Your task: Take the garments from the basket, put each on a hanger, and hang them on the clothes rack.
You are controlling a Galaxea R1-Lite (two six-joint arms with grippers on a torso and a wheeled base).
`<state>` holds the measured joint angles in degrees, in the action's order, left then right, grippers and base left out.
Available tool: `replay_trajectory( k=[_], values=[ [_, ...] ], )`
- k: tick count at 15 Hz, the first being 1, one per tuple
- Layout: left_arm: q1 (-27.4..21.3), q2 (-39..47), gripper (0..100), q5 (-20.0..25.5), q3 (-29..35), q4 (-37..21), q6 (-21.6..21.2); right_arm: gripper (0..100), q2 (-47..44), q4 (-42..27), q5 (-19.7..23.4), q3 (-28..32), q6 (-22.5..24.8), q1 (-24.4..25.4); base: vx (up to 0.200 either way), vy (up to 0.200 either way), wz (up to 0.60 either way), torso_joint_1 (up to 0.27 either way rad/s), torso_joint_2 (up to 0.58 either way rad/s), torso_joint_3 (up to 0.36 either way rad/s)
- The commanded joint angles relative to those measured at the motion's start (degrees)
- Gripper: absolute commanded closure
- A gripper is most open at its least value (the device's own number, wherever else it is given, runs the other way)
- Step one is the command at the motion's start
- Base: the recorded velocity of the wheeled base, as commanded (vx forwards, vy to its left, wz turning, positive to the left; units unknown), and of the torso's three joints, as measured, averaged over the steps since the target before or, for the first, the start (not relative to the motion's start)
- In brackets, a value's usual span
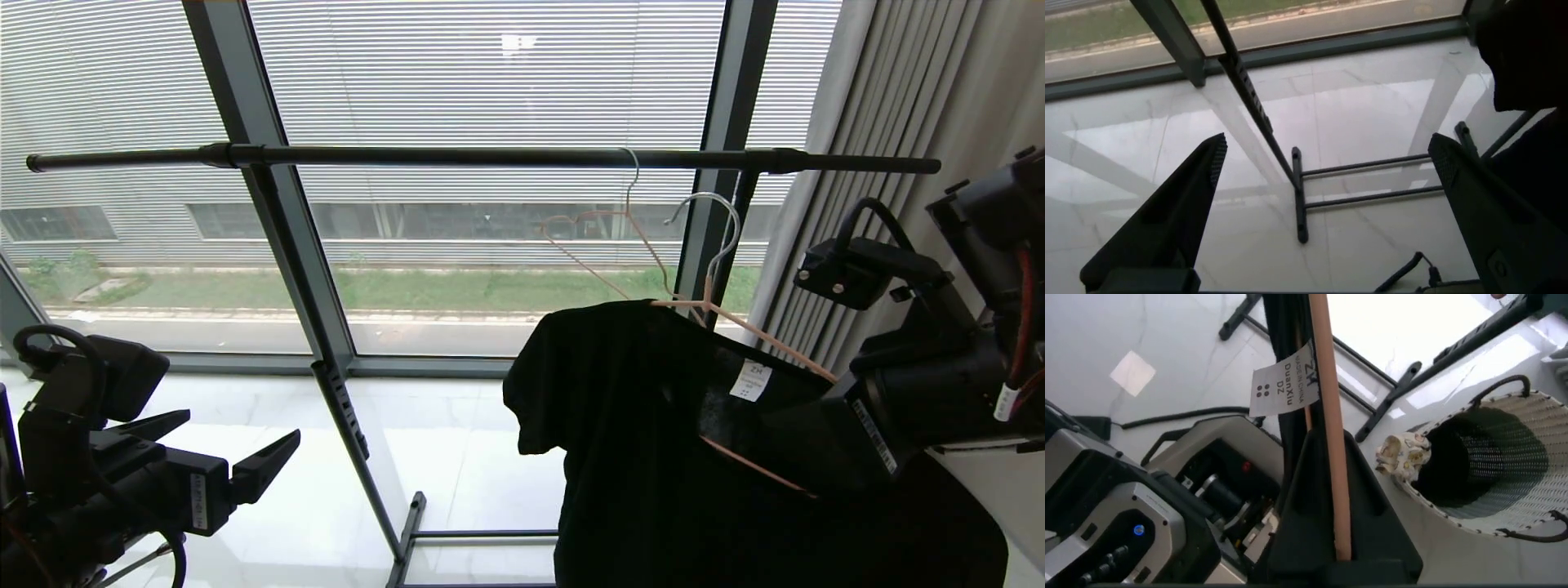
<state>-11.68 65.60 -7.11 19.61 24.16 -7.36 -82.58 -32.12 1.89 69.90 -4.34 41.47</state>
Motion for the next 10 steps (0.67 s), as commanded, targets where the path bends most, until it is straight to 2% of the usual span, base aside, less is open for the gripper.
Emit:
replay_trajectory(
  k=[1,5,10],
  values=[
    [0.0,-0.1,0,0.0,0.0,0.0,0.0,100,-0.7,0.1,-0.1,0.1,-0.6,0.9,0.000,0.000,0.00,0.000,0.00,0.000],
    [0.0,-0.2,0,0.0,0.1,0.0,-0.2,100,-0.6,0.2,-0.6,0.3,-1.3,1.5,0.000,0.000,0.00,0.000,0.00,0.000],
    [-0.1,-0.2,0,-0.6,0.2,0.0,-0.2,100,-0.6,0.2,-0.6,0.3,-1.3,1.5,0.000,0.200,0.00,0.005,0.01,0.002]
  ],
)
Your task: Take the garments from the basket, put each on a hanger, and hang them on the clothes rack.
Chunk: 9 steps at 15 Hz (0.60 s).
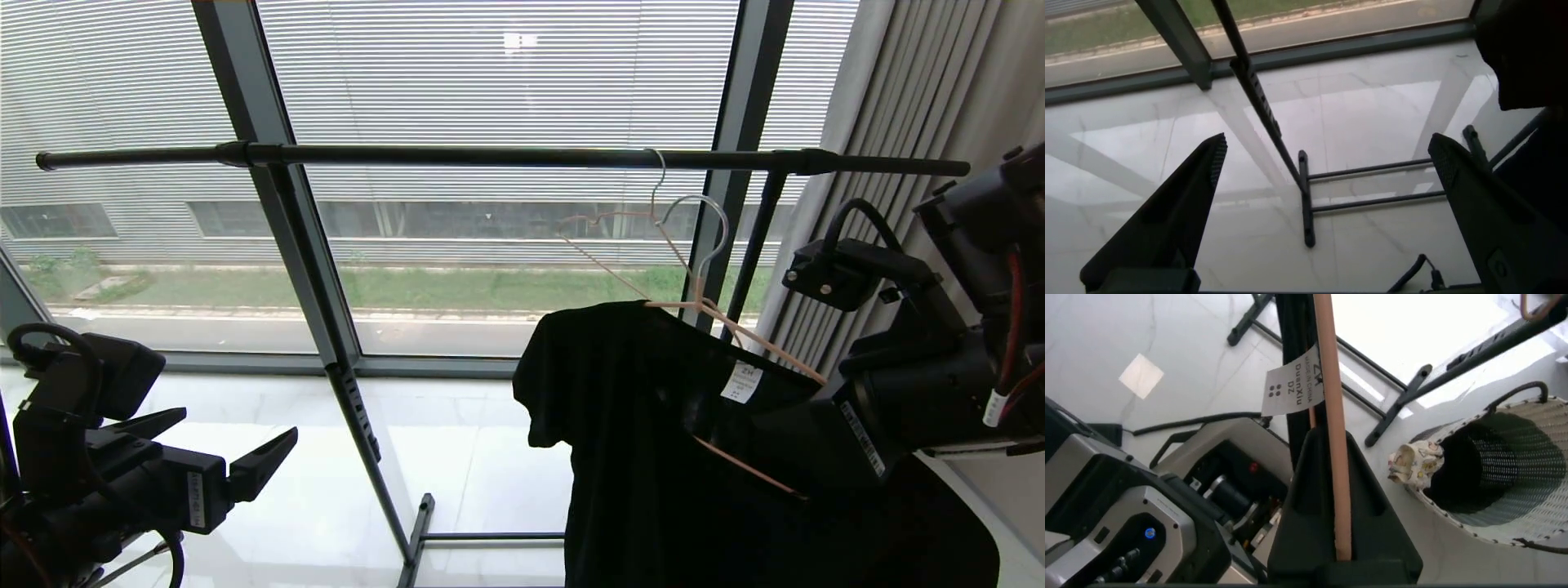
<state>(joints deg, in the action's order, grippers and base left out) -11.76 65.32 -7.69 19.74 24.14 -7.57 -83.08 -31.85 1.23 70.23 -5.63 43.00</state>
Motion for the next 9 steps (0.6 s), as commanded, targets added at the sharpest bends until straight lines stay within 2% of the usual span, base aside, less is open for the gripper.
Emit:
replay_trajectory(
  k=[1,5,9],
  values=[
    [0.0,0.1,0,0.0,0.0,0.0,0.0,100,-0.1,-0.1,0.0,0.0,0.0,0.0,0.000,0.200,0.00,0.002,0.01,0.012],
    [-0.1,0.2,0,0.0,0.0,0.0,-0.1,100,-0.2,0.0,-1.6,-0.1,-0.6,-0.1,0.000,0.200,0.00,0.000,0.00,0.000],
    [-1.1,0.1,0,0.0,0.0,0.1,0.0,100,-0.9,2.3,-4.8,-0.2,-2.6,-0.4,0.000,0.000,0.00,0.000,0.00,0.000]
  ],
)
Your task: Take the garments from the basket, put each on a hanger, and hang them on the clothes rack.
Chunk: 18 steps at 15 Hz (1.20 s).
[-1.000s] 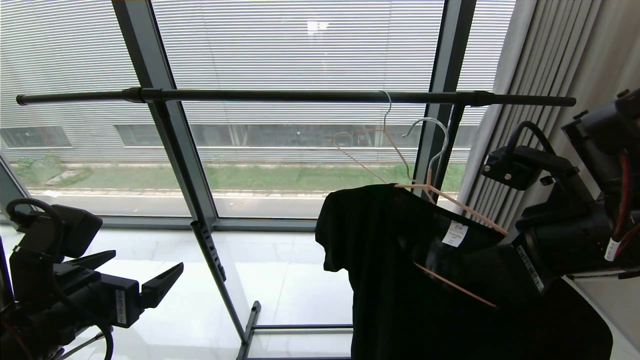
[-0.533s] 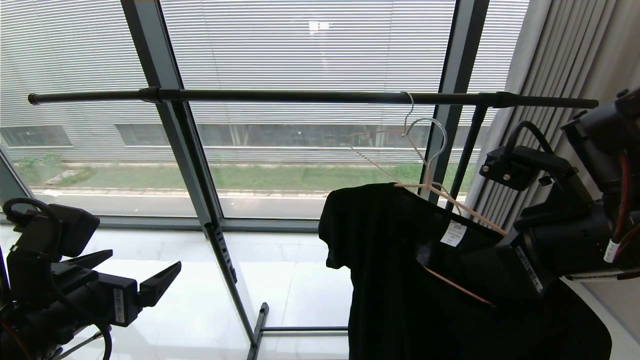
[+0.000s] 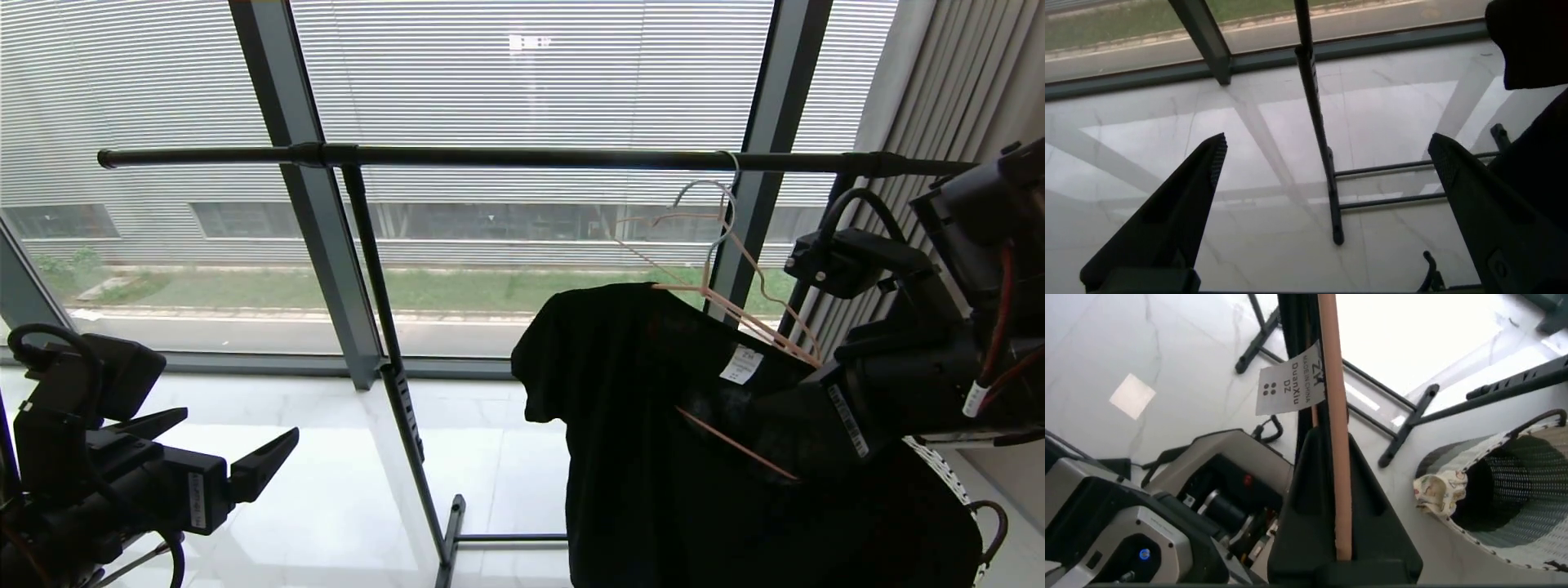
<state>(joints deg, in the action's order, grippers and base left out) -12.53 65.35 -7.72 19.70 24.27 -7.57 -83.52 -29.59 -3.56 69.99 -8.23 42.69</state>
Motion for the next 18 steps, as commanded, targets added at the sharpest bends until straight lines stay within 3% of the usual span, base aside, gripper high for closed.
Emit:
replay_trajectory(
  k=[1,8,18],
  values=[
    [-1.1,0.0,0,0.0,0.0,0.0,0.0,100,-0.6,0.6,-1.0,0.1,-0.6,-0.1,0.000,0.000,0.00,0.000,0.00,0.000],
    [-2.8,-0.1,0,0.0,0.1,0.0,0.0,100,-1.8,4.8,-2.2,0.3,-0.6,-1.0,0.000,0.000,0.00,0.000,0.00,0.000],
    [-2.9,-1.1,0,0.0,0.1,0.0,0.0,100,-3.2,4.8,-2.3,4.1,-0.6,-1.9,0.200,0.000,0.00,0.004,0.00,0.004]
  ],
)
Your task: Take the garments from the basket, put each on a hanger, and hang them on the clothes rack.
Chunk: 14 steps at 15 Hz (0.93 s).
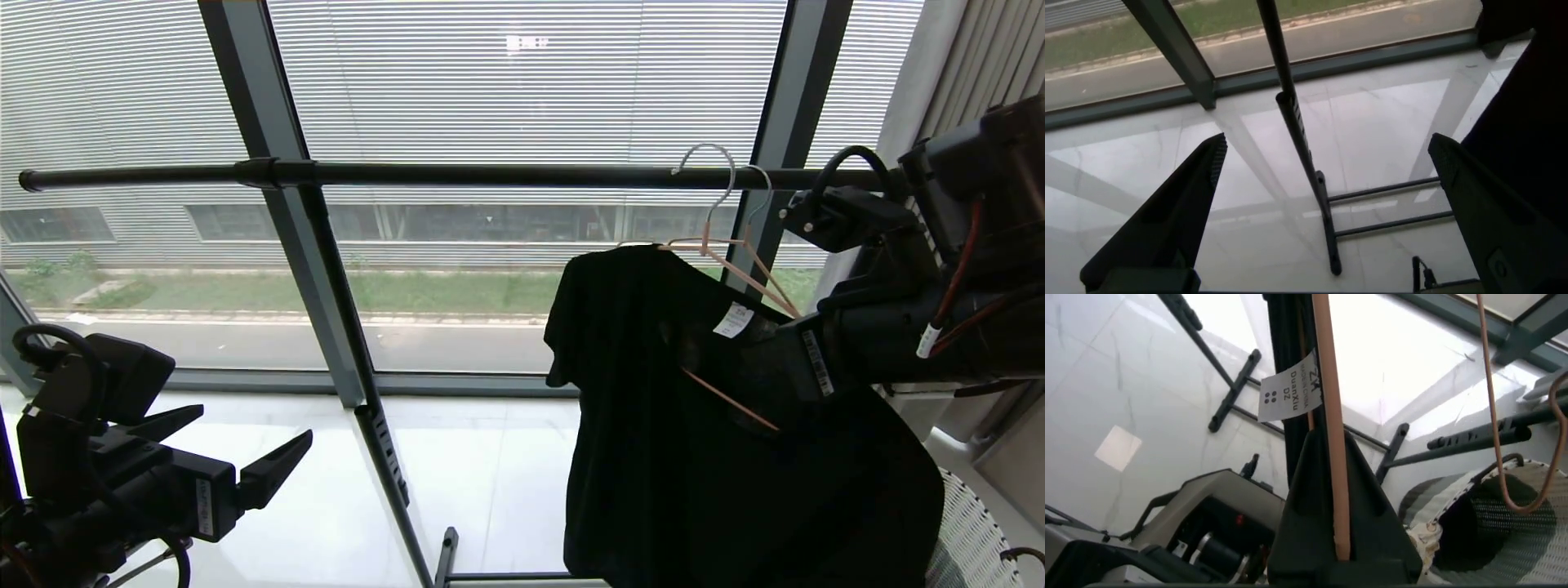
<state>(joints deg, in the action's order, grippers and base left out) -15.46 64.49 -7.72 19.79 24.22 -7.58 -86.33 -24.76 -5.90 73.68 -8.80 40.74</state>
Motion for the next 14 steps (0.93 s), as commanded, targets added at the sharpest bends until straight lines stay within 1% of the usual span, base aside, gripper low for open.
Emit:
replay_trajectory(
  k=[1,4,8,11,14],
  values=[
    [0.0,-0.2,0,0.0,0.0,0.0,-0.1,100,-0.8,0.0,-0.1,0.8,0.0,0.0,0.200,0.000,0.00,0.002,0.00,-0.002],
    [0.0,-0.2,0,0.0,0.0,0.0,-0.1,100,-1.6,0.0,-1.3,2.2,0.0,0.1,0.200,0.000,0.00,0.001,0.00,0.002],
    [-0.5,-1.2,0,0.0,-0.3,0.0,0.0,100,-2.9,0.0,-1.3,3.7,0.0,0.1,0.000,0.000,0.00,0.000,0.00,0.000],
    [-0.9,-1.2,0,0.0,-0.2,0.0,0.0,100,-7.4,0.0,-1.3,7.4,-0.2,0.0,0.000,0.000,0.00,0.000,0.00,0.000],
    [-1.7,-1.3,0,0.0,-0.2,0.0,-0.1,100,-11.1,0.1,-1.4,7.9,-0.5,0.0,0.000,0.000,0.00,0.000,0.00,0.000]
  ],
)
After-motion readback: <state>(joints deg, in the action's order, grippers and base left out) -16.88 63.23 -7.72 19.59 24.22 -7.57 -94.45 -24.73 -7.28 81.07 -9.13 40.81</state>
